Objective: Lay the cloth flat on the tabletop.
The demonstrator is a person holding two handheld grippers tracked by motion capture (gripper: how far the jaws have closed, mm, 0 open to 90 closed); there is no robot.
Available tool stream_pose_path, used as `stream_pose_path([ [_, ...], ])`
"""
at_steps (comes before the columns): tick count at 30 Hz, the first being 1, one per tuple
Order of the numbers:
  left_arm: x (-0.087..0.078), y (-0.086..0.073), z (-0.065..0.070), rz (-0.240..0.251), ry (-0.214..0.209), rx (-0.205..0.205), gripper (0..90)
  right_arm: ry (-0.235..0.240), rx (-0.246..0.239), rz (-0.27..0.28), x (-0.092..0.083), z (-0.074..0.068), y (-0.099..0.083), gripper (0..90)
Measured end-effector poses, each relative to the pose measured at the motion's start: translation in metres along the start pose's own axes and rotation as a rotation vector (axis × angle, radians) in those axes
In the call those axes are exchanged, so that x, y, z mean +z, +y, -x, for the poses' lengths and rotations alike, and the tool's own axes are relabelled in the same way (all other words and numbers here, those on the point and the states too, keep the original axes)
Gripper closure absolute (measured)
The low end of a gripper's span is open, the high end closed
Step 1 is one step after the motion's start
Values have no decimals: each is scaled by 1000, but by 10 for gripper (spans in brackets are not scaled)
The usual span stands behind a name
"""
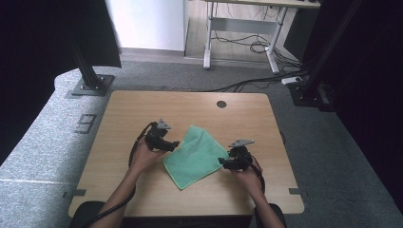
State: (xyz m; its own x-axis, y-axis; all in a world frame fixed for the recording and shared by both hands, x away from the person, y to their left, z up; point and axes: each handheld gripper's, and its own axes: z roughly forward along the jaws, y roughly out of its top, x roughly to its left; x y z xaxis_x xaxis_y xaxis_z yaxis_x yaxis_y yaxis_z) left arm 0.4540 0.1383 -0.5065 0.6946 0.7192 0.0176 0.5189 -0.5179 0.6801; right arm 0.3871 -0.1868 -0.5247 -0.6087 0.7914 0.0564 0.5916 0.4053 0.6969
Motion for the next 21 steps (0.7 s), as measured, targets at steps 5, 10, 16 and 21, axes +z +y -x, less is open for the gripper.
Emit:
stream_pose_path([
  [5, 30, 0, 1, -48, -17, 8, 170, -12, -4, -16, 9, -7, -6, 306],
  [10, 39, -6, 0, -74, -3, 7, 161, -56, -25, -39, 16, -10, -9, 222],
  [16, 30, -7, -9, -116, 95, 30, 160, -71, -14, -61, 16, -1, -8, 201],
  [21, 20, -14, -22, -139, 142, 11, 160, -161, 26, -69, 15, 31, -4, 215],
])
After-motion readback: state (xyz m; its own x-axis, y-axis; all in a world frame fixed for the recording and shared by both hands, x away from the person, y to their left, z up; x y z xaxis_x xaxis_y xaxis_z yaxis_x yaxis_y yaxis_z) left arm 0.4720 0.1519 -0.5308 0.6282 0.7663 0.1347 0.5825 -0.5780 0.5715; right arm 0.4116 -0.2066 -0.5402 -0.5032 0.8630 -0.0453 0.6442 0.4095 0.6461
